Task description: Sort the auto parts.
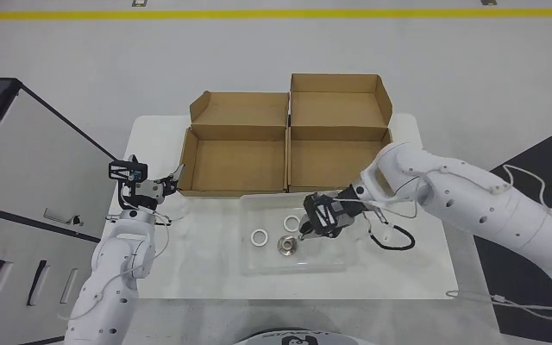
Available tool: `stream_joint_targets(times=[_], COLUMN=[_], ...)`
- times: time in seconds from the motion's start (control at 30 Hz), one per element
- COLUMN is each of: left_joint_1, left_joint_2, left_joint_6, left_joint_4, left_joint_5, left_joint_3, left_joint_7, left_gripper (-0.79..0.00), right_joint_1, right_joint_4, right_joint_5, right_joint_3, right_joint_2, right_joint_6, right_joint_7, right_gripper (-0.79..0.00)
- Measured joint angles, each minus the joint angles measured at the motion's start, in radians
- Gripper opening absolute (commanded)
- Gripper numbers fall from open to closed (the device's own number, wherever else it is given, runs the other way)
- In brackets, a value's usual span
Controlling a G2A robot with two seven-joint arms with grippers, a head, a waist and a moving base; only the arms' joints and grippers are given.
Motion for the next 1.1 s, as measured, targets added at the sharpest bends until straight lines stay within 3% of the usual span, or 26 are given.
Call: stream_joint_targets(times=[0.07, 0.3, 0.4, 0.6, 0.73, 0.9, 1.1], left_joint_1=[0.000, 0.000, 0.000, 0.000, 0.000, 0.000, 0.000], left_joint_2=[0.000, 0.000, 0.000, 0.000, 0.000, 0.000, 0.000], left_joint_6=[0.000, 0.000, 0.000, 0.000, 0.000, 0.000, 0.000], left_joint_4=[0.000, 0.000, 0.000, 0.000, 0.000, 0.000, 0.000], left_joint_5=[0.000, 0.000, 0.000, 0.000, 0.000, 0.000, 0.000], left_joint_3=[0.000, 0.000, 0.000, 0.000, 0.000, 0.000, 0.000], left_joint_7=[0.000, 0.000, 0.000, 0.000, 0.000, 0.000, 0.000], left_gripper=[0.000, 0.000, 0.000, 0.000, 0.000, 0.000, 0.000], right_joint_1=[-0.013, -0.068, -0.093, -0.121, -0.129, -0.121, -0.120], right_joint_4=[0.011, 0.114, 0.110, 0.092, 0.097, 0.105, 0.105], right_joint_5=[-0.092, -0.568, -0.692, -0.847, -0.940, -1.014, -1.025], right_joint_3=[0.001, -0.004, -0.004, -0.011, -0.011, -0.011, -0.011], right_joint_2=[0.027, 0.106, 0.118, 0.138, 0.144, 0.142, 0.141], right_joint_6=[0.000, 0.001, 0.074, 0.347, 0.476, 0.559, 0.561], right_joint_7=[-0.168, -0.960, -1.191, -1.440, -1.567, -1.649, -1.651], right_gripper=[-0.785, -0.785, -0.785, -0.785, -0.785, -0.785, -0.785])
